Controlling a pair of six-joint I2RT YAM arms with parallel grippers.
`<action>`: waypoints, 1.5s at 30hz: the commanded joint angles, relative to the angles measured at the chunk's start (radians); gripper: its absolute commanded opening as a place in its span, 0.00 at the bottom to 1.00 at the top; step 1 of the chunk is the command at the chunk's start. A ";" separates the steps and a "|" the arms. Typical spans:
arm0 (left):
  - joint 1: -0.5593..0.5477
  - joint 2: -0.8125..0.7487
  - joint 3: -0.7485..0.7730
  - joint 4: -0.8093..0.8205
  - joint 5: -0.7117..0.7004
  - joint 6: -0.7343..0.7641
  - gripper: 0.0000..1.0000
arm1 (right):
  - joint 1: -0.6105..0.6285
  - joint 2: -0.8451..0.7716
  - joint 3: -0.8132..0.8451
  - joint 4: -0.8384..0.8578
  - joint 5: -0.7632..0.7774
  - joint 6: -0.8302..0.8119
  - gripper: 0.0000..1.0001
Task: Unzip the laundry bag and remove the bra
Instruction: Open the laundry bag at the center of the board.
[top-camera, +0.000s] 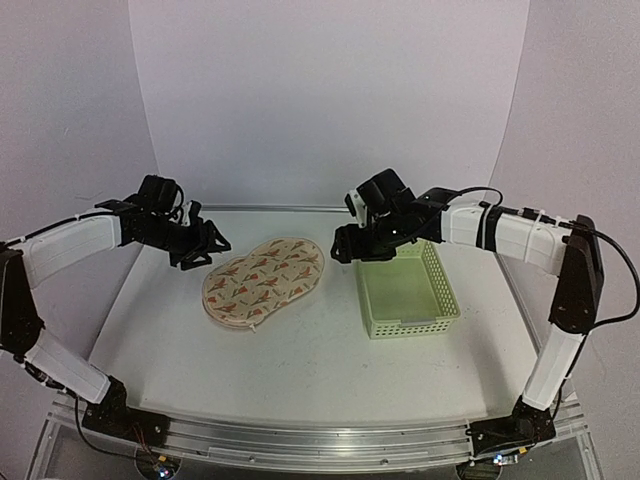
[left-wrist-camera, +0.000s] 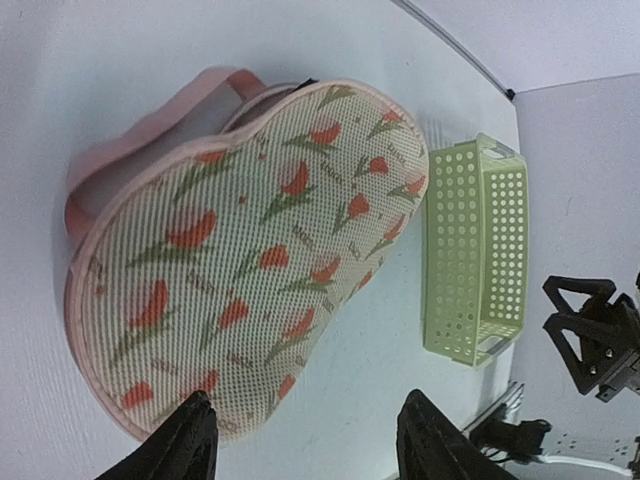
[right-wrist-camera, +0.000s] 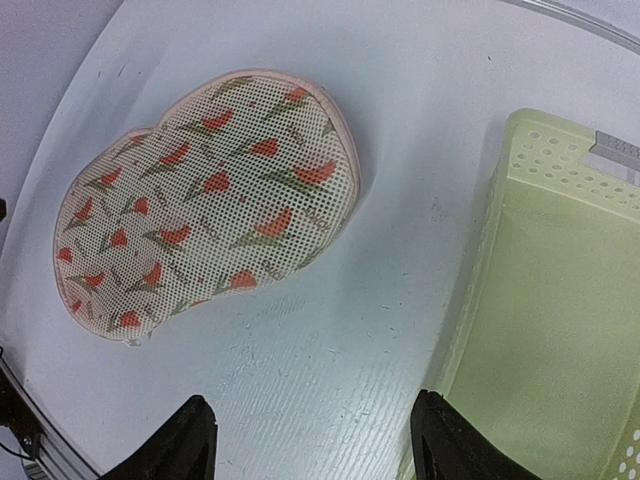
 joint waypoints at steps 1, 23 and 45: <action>0.008 0.087 0.165 -0.028 -0.090 0.242 0.63 | 0.001 -0.065 0.025 0.022 -0.013 -0.012 0.68; 0.086 0.576 0.511 -0.027 0.052 0.553 0.71 | 0.001 -0.172 -0.067 0.029 -0.092 0.015 0.69; 0.096 0.653 0.460 -0.026 0.188 0.573 0.50 | 0.003 -0.216 -0.120 0.038 -0.121 0.038 0.70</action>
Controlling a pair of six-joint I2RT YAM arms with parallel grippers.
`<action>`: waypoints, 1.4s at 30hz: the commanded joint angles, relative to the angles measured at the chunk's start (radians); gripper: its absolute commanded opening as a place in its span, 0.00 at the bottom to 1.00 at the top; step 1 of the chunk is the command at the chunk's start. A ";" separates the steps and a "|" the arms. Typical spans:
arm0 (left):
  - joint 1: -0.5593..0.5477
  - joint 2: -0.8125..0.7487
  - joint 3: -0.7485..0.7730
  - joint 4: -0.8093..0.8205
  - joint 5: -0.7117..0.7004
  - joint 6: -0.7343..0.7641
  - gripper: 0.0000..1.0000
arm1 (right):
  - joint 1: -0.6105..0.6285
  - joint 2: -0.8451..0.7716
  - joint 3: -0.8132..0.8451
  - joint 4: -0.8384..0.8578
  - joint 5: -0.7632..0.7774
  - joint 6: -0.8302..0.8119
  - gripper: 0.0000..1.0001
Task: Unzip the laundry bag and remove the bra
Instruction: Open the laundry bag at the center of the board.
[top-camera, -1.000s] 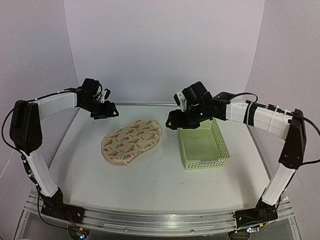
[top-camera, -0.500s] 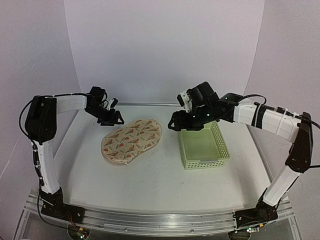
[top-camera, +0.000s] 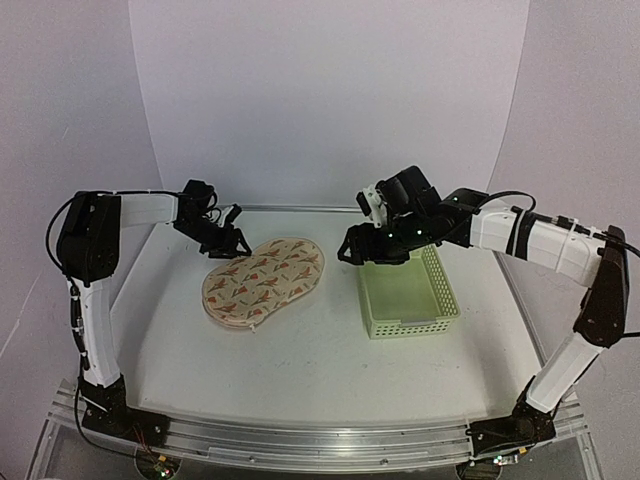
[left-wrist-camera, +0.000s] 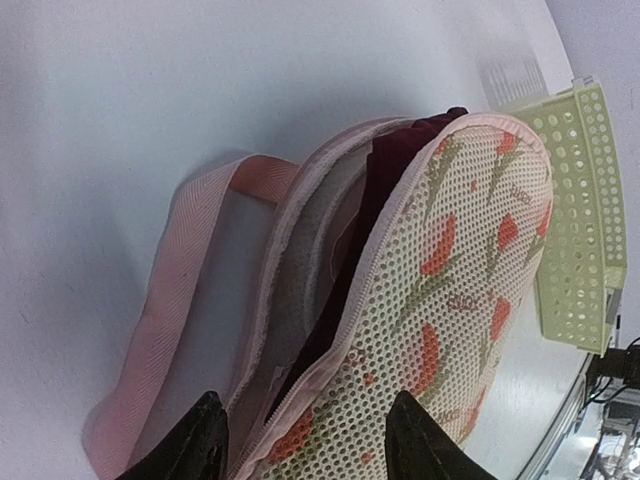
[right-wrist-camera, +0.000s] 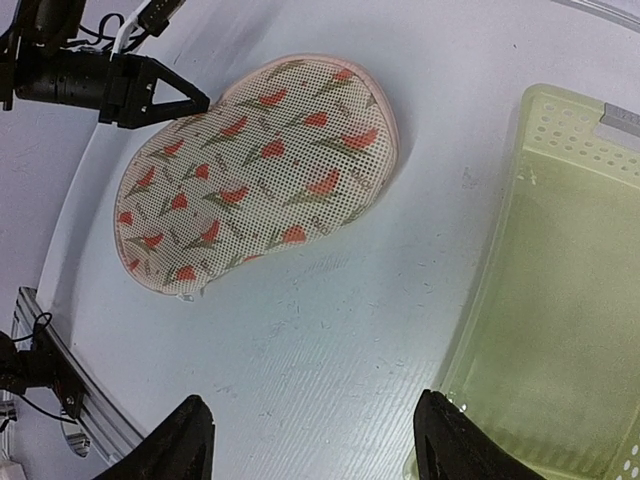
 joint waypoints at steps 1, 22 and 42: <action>0.011 -0.023 -0.018 0.001 0.038 0.018 0.48 | 0.002 -0.051 -0.005 0.038 -0.012 0.009 0.70; 0.032 -0.113 -0.092 0.002 0.012 0.006 0.00 | 0.012 -0.042 -0.009 0.041 -0.034 0.013 0.69; 0.086 -0.469 -0.548 0.200 -0.151 -0.261 0.00 | 0.048 0.013 0.031 0.041 -0.050 -0.004 0.69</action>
